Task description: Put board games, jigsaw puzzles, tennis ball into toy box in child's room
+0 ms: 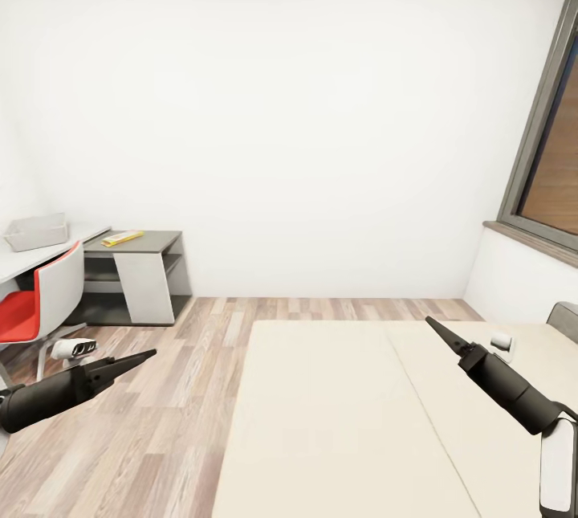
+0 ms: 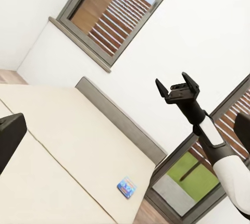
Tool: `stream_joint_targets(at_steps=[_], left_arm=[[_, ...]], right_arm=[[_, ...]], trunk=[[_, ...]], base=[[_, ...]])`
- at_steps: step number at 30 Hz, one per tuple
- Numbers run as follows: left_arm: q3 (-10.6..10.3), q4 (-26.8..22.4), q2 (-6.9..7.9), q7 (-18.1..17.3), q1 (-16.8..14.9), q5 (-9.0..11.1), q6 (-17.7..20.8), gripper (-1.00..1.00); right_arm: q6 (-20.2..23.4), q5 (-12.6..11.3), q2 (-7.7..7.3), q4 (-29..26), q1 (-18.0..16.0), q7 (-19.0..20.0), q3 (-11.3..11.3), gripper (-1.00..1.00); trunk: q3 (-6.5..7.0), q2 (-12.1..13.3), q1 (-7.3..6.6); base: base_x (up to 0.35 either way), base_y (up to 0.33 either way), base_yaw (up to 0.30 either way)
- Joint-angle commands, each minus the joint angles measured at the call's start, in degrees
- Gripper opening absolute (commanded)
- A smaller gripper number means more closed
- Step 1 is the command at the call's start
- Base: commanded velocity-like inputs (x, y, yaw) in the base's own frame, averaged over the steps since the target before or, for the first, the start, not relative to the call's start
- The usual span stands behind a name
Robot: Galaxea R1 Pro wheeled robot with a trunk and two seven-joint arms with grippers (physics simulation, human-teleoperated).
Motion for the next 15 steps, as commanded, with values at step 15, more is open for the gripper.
stream_joint_targets(at_steps=[15], left_arm=[[-0.04,-0.01,0.01,-0.06,-0.04,0.0,0.63,1.0]], right_arm=[[0.33,-0.11,0.04,-0.01,-0.07,0.12,-0.1,1.0]], trunk=[[-0.1,-0.08,0.02]], base=[[0.0,-0.258,0.0]])
